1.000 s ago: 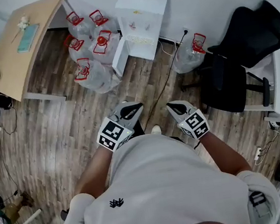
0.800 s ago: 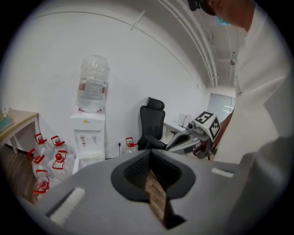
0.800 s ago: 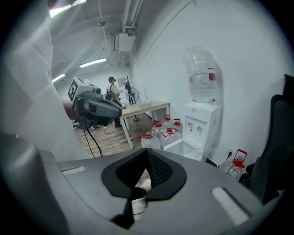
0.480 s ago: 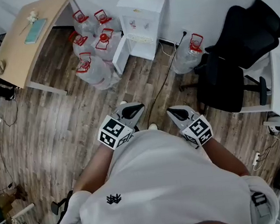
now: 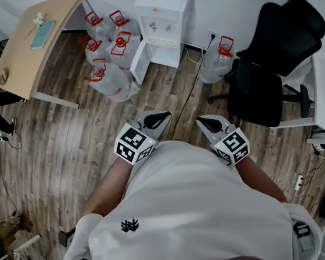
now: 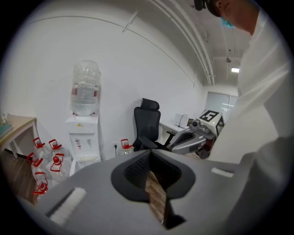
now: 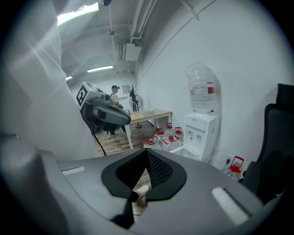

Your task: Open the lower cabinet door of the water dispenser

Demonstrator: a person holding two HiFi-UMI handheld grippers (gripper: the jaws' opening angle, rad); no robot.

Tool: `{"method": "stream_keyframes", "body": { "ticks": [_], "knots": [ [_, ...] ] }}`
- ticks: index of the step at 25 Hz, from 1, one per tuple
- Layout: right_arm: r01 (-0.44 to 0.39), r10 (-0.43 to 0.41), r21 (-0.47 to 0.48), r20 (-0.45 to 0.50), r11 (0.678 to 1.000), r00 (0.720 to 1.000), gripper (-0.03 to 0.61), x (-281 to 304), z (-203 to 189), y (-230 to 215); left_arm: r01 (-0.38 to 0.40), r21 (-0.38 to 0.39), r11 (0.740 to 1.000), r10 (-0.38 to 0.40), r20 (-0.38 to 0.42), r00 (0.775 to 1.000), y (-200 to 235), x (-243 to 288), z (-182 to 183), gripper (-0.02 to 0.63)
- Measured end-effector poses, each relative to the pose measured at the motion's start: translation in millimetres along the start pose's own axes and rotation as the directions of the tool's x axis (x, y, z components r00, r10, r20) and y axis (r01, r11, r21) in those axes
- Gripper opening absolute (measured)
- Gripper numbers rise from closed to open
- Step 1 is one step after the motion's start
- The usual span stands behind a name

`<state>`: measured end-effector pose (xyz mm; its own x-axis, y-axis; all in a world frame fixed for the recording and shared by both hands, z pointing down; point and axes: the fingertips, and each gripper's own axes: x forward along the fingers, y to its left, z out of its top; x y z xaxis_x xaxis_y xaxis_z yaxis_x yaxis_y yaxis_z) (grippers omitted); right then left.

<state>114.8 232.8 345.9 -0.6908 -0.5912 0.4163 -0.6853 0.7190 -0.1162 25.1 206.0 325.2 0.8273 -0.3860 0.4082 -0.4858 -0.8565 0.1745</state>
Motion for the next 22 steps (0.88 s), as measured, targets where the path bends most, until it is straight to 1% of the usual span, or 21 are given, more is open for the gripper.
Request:
{"method": "stream_keyframes", "body": {
  "ticks": [4,9,12,22],
  "knots": [
    [0.01,-0.009,-0.008,0.013,1.0,1.0,0.0,0.0,1.4,-0.4,-0.008,-0.007,1.0,0.008,-0.004,1.0,0.8,2.9,-2.4,0.057],
    [0.013,-0.013,-0.008,0.012,1.0,1.0,0.001,-3.6,4.9,-1.1,-0.01,-0.038,0.999,0.011,0.023,1.0,0.9,0.4,2.6,0.057],
    [0.007,-0.007,-0.006,0.011,1.0,1.0,0.001,-3.7,4.2,2.6,-0.013,-0.049,0.999,0.014,0.025,1.0,-1.3,-1.3,-0.6,0.057],
    [-0.006,0.006,-0.017,0.01,1.0,1.0,0.001,-3.1,1.3,16.0,-0.035,-0.044,0.998,0.035,0.009,0.999,-4.8,-12.4,-14.4,0.057]
  ]
}}
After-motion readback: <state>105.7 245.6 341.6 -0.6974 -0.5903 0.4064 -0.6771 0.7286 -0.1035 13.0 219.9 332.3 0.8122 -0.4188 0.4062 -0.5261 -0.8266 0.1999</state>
